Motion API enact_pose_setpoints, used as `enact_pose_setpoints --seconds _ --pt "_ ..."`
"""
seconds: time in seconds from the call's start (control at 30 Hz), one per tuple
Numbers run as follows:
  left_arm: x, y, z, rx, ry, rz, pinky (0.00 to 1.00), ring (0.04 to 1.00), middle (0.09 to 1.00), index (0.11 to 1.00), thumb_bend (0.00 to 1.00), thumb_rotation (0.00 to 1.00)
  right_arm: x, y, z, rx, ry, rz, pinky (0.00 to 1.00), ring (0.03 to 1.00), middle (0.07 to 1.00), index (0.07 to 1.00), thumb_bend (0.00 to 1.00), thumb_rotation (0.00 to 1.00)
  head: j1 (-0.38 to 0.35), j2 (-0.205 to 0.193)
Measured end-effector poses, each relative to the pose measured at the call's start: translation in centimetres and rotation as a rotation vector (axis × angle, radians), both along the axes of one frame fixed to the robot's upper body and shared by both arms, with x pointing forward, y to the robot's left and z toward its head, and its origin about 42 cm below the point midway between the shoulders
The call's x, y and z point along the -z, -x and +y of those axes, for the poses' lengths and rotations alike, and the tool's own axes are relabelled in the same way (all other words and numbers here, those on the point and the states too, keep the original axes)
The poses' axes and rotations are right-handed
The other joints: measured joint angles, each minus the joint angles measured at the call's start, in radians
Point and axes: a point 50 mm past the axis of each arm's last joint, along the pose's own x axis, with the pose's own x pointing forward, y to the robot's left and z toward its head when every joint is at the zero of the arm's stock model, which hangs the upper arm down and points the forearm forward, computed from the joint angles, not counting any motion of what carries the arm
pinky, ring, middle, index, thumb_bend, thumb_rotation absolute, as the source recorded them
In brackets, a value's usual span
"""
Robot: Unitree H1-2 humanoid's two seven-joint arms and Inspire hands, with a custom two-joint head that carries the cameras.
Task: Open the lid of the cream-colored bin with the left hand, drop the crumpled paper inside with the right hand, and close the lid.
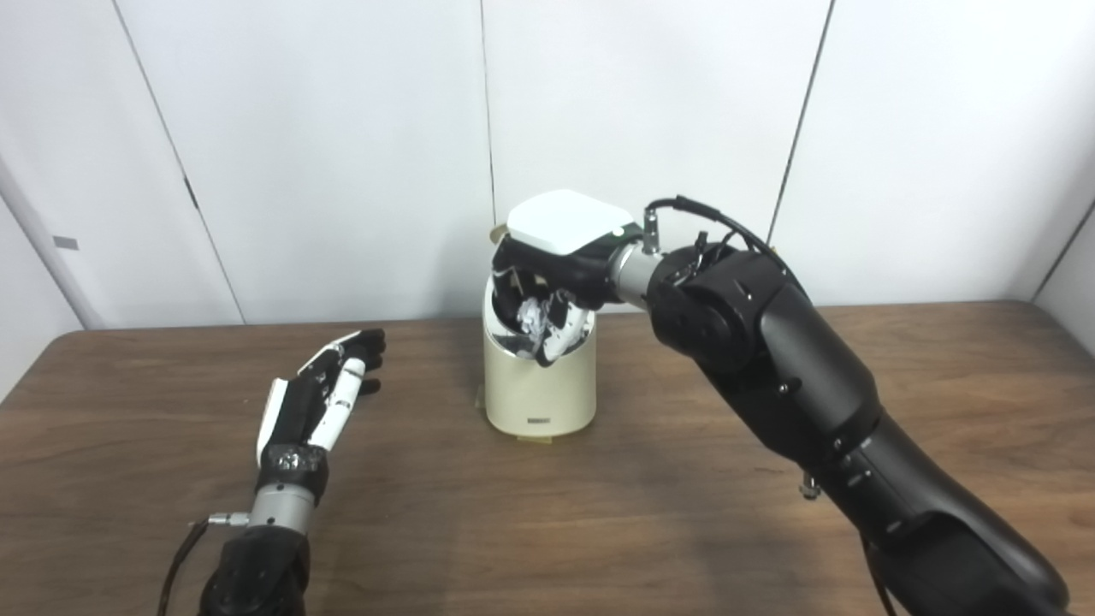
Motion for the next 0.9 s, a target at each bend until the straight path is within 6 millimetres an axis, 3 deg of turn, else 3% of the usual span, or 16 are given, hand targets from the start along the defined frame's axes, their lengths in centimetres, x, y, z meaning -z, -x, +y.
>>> enact_pose_setpoints --seconds 0.23,0.9 --pt "0.0 0.0 0.0 0.003 0.009 0.000 0.77 0.817 0.801 0.787 0.29 0.64 0.8 -0.9 -0.1 -0.022 -0.023 -0.061 0.27 0.387 0.497 0.503 0.52 0.00 0.003 -0.003" --pt "0.0 0.0 0.0 0.006 0.005 0.001 0.76 0.814 0.803 0.794 0.28 0.68 3.4 -2.5 -0.9 -0.087 -0.049 -0.211 0.28 0.406 0.537 0.473 0.52 0.00 0.005 -0.008"
